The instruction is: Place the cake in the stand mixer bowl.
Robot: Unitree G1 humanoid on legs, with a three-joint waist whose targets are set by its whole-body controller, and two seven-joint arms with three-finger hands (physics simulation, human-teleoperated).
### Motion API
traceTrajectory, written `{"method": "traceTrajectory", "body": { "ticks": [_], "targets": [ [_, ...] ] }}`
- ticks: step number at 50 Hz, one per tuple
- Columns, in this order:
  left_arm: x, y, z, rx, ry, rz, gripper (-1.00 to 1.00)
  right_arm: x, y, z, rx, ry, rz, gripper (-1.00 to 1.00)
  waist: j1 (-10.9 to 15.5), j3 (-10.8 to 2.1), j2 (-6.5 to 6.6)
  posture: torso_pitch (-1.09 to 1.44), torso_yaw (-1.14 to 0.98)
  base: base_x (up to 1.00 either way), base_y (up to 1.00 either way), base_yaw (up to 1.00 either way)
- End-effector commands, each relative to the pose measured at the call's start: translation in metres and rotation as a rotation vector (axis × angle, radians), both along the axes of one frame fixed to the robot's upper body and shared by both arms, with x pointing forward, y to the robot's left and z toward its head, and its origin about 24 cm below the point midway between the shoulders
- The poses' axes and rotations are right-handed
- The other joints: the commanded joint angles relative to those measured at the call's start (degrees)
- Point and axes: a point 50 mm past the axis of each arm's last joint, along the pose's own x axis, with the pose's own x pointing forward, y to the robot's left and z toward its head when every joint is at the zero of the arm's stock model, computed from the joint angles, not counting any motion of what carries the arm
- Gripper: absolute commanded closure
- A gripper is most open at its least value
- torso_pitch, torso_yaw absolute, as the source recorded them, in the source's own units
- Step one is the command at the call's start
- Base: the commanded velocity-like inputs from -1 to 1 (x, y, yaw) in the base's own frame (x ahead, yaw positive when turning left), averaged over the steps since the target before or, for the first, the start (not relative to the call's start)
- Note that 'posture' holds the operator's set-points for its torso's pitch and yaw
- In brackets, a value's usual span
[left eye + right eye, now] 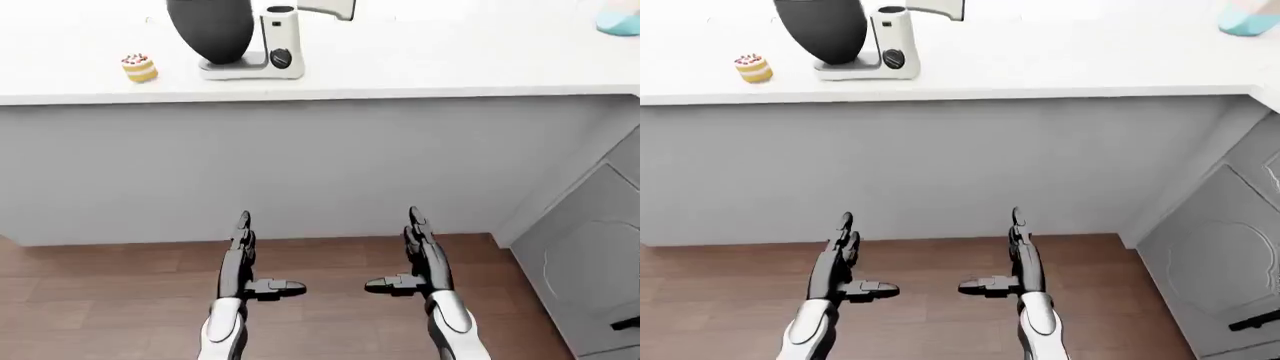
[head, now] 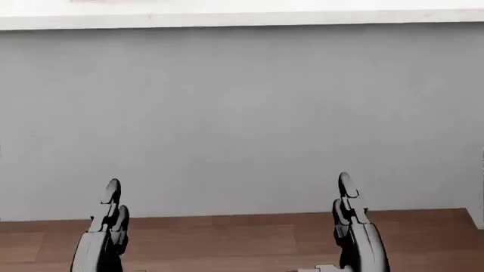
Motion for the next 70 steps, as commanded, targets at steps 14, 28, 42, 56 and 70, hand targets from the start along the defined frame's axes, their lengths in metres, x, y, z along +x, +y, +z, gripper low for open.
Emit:
{"method": "traceTrajectory", "body": {
  "ticks": [14,28,42,56,70],
  "targets": [
    [0.007,0.003,0.059,0.058,-0.222,-0.001,-1.0,0.001,0.004,0.077,-0.075,-0.259,-0.032,-1.0,0.6,-4.82,-0.29,0.0,0.0,0.0,0.0,0.0],
    [0.006,0.009,0.095,0.075,-0.289,0.018,-1.0,-0.004,-0.002,0.108,-0.113,-0.336,-0.05,-1.0,0.5,-5.21,-0.12,0.0,0.0,0.0,0.0,0.0],
    [0.002,0.019,0.15,0.086,-0.397,0.039,-1.0,-0.02,0.0,0.173,-0.232,-0.465,-0.076,-1.0,0.5,-4.71,0.06,0.0,0.0,0.0,0.0,0.0],
    [-0.006,0.022,0.165,0.1,-0.437,0.06,-1.0,-0.02,-0.003,0.176,-0.292,-0.448,-0.101,-1.0,0.0,-3.73,1.51,0.0,0.0,0.0,0.11,0.0],
    [-0.008,0.024,0.163,0.095,-0.44,0.068,-1.0,-0.019,-0.003,0.174,-0.29,-0.444,-0.1,-1.0,-0.4,-2.9,-0.45,0.0,0.0,0.0,0.26,0.0]
  ]
}}
